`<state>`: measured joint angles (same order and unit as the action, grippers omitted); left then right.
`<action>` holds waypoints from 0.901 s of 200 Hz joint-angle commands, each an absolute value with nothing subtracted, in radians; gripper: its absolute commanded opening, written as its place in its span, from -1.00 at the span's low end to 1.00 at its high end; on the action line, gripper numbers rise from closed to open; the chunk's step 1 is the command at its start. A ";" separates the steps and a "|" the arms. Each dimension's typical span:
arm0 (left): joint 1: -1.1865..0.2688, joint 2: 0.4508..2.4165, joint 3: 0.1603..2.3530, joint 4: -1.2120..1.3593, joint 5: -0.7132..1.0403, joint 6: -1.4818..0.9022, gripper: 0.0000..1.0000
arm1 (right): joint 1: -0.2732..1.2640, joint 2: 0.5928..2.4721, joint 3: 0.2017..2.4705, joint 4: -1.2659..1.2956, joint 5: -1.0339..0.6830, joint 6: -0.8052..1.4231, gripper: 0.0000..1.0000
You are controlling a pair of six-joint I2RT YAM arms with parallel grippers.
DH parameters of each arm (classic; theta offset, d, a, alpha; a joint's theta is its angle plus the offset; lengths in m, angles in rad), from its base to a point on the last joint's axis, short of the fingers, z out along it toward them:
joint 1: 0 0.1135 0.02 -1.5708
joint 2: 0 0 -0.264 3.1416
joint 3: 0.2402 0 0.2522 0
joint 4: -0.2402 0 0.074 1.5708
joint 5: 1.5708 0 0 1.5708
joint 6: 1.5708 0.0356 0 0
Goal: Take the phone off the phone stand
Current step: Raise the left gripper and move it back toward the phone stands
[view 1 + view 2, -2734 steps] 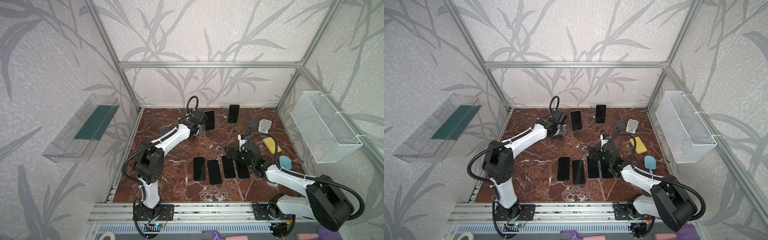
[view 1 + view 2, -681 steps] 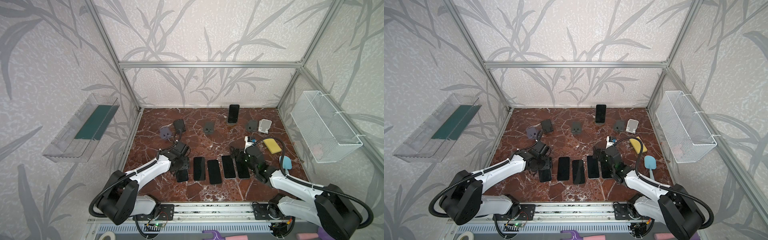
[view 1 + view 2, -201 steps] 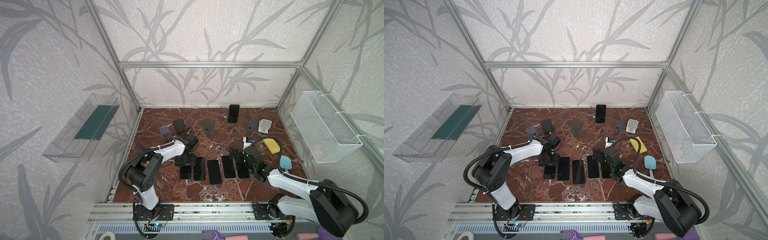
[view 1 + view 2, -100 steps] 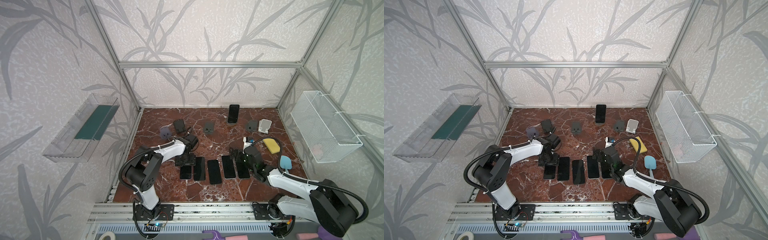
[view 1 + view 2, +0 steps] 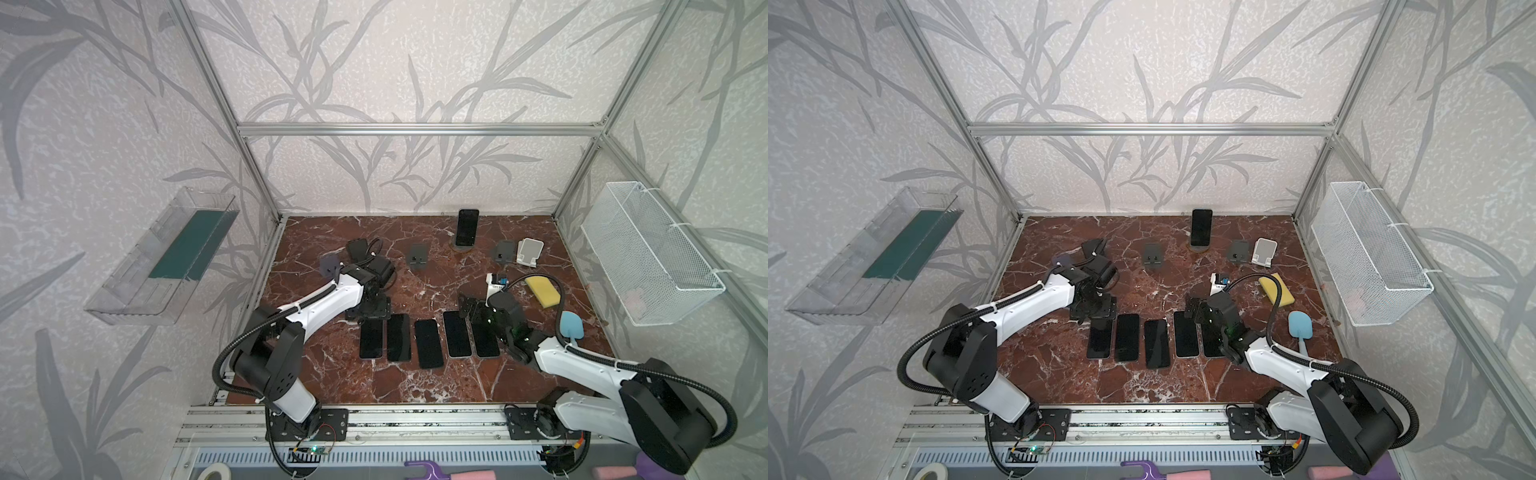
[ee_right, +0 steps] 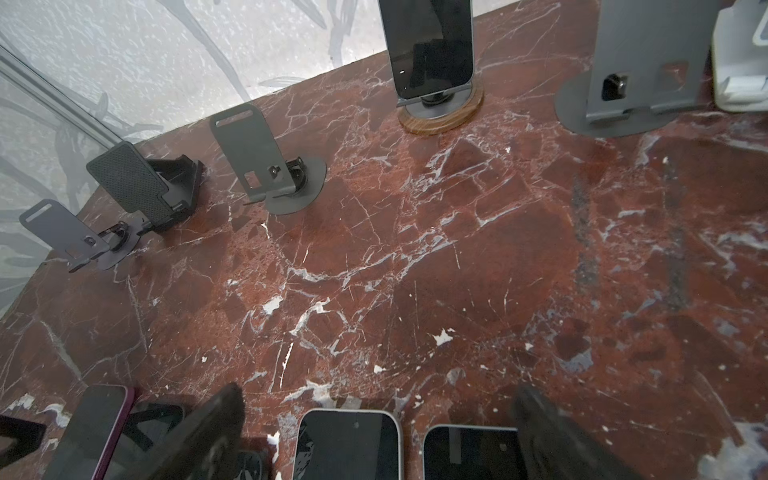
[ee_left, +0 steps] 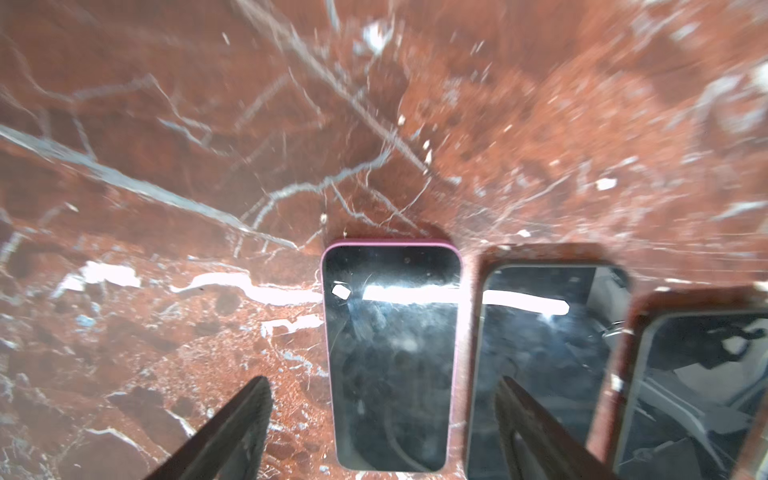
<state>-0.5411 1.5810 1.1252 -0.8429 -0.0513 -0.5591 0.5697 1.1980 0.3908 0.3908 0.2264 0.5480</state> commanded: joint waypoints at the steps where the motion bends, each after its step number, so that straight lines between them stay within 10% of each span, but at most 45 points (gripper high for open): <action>1: -0.541 1.478 1.155 -0.825 -0.057 -0.525 0.65 | 0.569 1.177 0.414 0.395 0.239 0.532 0.99; 126: -0.538 1.208 0.932 0.244 -0.306 -0.250 0.99 | 0.570 1.186 0.377 0.437 0.363 0.513 0.99; 180: -0.523 1.252 0.871 0.265 -0.290 -0.260 0.99 | 0.570 1.214 0.388 0.453 0.350 0.512 1.00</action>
<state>-0.5289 1.2736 0.8669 0.1936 -0.2745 -0.2787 0.5697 1.1946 0.3885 0.4171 0.3397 0.5224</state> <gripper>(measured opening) 0.992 0.998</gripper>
